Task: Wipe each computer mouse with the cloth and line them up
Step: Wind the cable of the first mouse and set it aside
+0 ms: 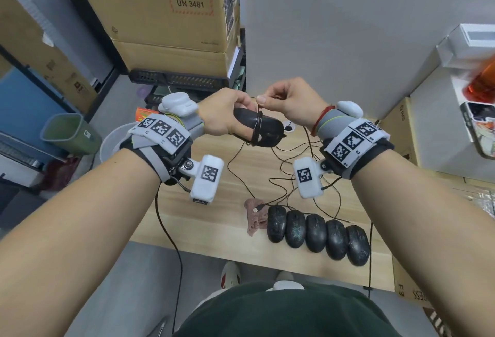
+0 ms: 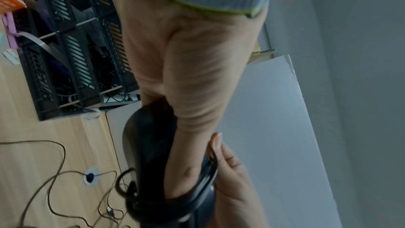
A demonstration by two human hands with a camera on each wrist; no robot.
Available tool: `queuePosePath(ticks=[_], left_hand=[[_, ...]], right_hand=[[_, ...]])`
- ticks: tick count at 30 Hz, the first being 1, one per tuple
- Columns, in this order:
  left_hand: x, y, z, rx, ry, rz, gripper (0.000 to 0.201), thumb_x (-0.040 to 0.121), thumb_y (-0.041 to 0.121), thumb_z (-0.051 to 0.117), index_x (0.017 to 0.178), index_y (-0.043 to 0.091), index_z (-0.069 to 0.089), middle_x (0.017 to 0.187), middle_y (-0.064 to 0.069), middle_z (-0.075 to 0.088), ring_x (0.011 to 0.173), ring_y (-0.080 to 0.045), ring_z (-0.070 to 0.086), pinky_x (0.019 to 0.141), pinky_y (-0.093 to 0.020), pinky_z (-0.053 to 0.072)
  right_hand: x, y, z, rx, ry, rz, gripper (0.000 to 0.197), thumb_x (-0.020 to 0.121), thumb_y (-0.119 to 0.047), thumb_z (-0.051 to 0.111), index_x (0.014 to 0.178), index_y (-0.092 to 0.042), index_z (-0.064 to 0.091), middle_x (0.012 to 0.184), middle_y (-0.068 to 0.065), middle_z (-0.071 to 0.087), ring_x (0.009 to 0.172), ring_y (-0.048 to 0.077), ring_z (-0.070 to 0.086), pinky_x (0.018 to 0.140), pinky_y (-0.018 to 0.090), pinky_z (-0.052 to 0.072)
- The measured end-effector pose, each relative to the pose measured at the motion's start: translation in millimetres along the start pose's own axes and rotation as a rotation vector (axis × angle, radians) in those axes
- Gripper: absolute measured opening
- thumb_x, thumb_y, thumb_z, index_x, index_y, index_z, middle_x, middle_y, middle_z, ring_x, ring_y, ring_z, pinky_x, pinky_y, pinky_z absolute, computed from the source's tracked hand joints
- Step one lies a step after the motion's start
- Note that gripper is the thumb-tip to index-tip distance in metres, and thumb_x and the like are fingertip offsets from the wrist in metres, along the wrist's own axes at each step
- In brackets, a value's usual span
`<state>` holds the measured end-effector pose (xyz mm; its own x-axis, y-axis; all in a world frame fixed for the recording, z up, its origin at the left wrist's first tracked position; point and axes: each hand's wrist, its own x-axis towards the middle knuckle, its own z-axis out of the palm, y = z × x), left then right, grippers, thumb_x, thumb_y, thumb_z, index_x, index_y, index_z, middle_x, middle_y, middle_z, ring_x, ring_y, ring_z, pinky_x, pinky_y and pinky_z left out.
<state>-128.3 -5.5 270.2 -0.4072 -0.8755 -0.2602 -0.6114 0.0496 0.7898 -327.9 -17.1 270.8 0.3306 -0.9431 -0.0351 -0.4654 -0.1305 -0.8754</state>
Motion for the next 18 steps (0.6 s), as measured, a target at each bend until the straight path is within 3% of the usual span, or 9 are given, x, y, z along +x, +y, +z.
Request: queuePosePath(ticks=[2, 3, 4, 5, 7, 10, 12, 15, 18], left_hand=[[-3, 6, 1, -0.109, -0.060, 0.034, 0.045, 0.057, 0.024, 0.098, 0.083, 0.022, 0.061, 0.074, 0.002, 0.069, 0.067, -0.011, 0.058, 0.067, -0.031, 0.050], [-5, 8, 1, -0.182, -0.058, 0.044, 0.049, 0.053, 0.028, 0.099, 0.085, 0.022, 0.063, 0.080, -0.004, 0.071, 0.074, -0.020, 0.059, 0.072, -0.046, 0.054], [-5, 9, 1, -0.247, -0.037, 0.043, 0.054, 0.049, 0.030, 0.100, 0.089, 0.022, 0.065, 0.085, -0.009, 0.072, 0.078, -0.025, 0.061, 0.078, -0.059, 0.055], [-4, 11, 1, -0.296, -0.006, 0.041, 0.057, 0.048, 0.029, 0.100, 0.093, 0.020, 0.066, 0.090, -0.011, 0.074, 0.080, -0.027, 0.063, 0.083, -0.063, 0.054], [-4, 13, -1, -0.355, 0.062, 0.047, 0.055, 0.054, 0.019, 0.097, 0.100, 0.015, 0.066, 0.093, -0.009, 0.075, 0.081, -0.022, 0.069, 0.088, -0.055, 0.057], [-2, 15, -4, -0.439, 0.151, 0.054, 0.049, 0.060, 0.008, 0.094, 0.099, 0.015, 0.065, 0.092, -0.006, 0.075, 0.080, -0.015, 0.070, 0.081, -0.039, 0.060], [1, 14, -3, -0.515, 0.229, 0.046, 0.043, 0.067, 0.004, 0.089, 0.101, 0.011, 0.065, 0.093, -0.008, 0.074, 0.079, -0.015, 0.070, 0.074, -0.032, 0.059], [11, 6, -4, -0.569, 0.388, -0.006, 0.046, 0.070, 0.006, 0.089, 0.109, 0.002, 0.065, 0.098, -0.012, 0.074, 0.082, -0.016, 0.071, 0.072, -0.028, 0.058], [19, -8, -7, -0.476, 0.500, -0.098, 0.051, 0.064, 0.016, 0.095, 0.105, 0.008, 0.067, 0.099, -0.007, 0.074, 0.086, -0.016, 0.070, 0.072, -0.025, 0.056]], right_hand=[[1, 5, 1, 0.043, 0.001, 0.024, 0.028, 0.092, -0.032, 0.070, 0.080, -0.007, 0.069, 0.064, 0.002, 0.047, 0.058, 0.010, 0.039, 0.057, 0.025, 0.033], [1, 8, 1, 0.074, 0.002, 0.036, 0.027, 0.093, -0.033, 0.068, 0.077, -0.011, 0.067, 0.066, 0.004, 0.049, 0.060, 0.012, 0.042, 0.058, 0.026, 0.035], [2, 13, 2, 0.104, 0.008, 0.046, 0.027, 0.095, -0.032, 0.066, 0.075, -0.013, 0.066, 0.069, 0.007, 0.053, 0.063, 0.016, 0.046, 0.061, 0.028, 0.038], [1, 17, 2, 0.130, 0.015, 0.046, 0.025, 0.095, -0.030, 0.067, 0.075, -0.014, 0.067, 0.073, 0.010, 0.057, 0.068, 0.018, 0.049, 0.064, 0.030, 0.040], [-1, 22, 1, 0.123, 0.010, 0.064, 0.013, 0.089, -0.012, 0.069, 0.077, -0.017, 0.070, 0.075, 0.012, 0.059, 0.072, 0.019, 0.049, 0.067, 0.032, 0.041], [-5, 26, 6, 0.077, 0.031, 0.121, 0.038, 0.083, 0.013, 0.053, 0.066, -0.020, 0.059, 0.056, -0.003, 0.047, 0.053, 0.010, 0.038, 0.053, 0.024, 0.031], [-7, 27, 14, 0.129, 0.013, 0.132, 0.033, 0.095, -0.001, 0.055, 0.065, -0.014, 0.059, 0.049, -0.006, 0.041, 0.044, 0.008, 0.032, 0.049, 0.024, 0.027], [-10, 25, 21, 0.046, -0.066, 0.101, 0.028, 0.102, -0.032, 0.054, 0.091, -0.017, 0.075, 0.054, -0.007, 0.038, 0.045, 0.006, 0.031, 0.047, 0.019, 0.028], [-13, 18, 21, -0.144, -0.109, 0.056, 0.027, 0.100, -0.036, 0.057, 0.095, -0.020, 0.078, 0.048, -0.013, 0.037, 0.044, 0.005, 0.033, 0.051, 0.019, 0.028]])
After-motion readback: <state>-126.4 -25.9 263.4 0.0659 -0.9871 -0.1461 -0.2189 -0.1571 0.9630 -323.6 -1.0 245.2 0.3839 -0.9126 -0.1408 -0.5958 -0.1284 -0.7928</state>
